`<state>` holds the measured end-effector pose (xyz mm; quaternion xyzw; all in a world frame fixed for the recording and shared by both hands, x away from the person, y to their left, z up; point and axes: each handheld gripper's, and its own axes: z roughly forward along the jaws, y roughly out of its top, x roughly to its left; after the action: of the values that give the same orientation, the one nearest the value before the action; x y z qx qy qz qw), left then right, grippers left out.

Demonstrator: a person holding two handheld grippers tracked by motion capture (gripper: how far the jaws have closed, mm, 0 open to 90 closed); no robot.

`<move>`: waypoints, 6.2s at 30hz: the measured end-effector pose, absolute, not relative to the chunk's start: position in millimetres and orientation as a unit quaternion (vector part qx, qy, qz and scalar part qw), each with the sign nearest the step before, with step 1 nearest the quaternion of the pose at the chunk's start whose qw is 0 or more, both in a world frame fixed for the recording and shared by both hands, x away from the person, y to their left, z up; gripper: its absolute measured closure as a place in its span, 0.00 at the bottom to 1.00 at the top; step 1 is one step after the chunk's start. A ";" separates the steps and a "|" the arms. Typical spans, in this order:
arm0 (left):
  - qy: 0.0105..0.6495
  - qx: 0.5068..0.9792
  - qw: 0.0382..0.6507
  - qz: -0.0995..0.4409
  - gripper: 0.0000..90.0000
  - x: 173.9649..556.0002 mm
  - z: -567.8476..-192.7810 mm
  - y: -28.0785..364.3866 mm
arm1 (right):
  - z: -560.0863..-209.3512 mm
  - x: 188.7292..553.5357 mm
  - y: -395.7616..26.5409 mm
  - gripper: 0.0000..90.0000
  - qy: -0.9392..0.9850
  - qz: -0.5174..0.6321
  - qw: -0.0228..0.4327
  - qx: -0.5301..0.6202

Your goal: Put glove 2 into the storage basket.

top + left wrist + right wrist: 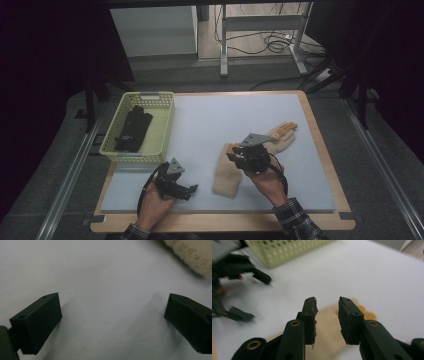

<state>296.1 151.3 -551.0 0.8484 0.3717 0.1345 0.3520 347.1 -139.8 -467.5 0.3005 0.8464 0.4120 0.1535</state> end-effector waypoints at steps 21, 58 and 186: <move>0.371 0.849 0.352 0.134 0.01 296.2 -550.9 151.4 | -498.2 345.5 -142.1 0.90 0.850 0.411 0.133 0.303; 0.372 0.849 0.352 0.134 0.01 296.0 -551.0 151.3 | -518.6 369.0 -165.3 0.68 0.840 0.385 0.133 0.359; 0.372 0.849 0.352 0.134 0.01 296.0 -551.0 151.3 | -531.1 309.2 -172.6 0.95 0.878 0.385 0.082 0.274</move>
<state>296.0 151.3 -551.0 0.8488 0.3716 0.1338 0.3516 309.2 -172.6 -531.1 0.2737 0.8775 0.3851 0.0817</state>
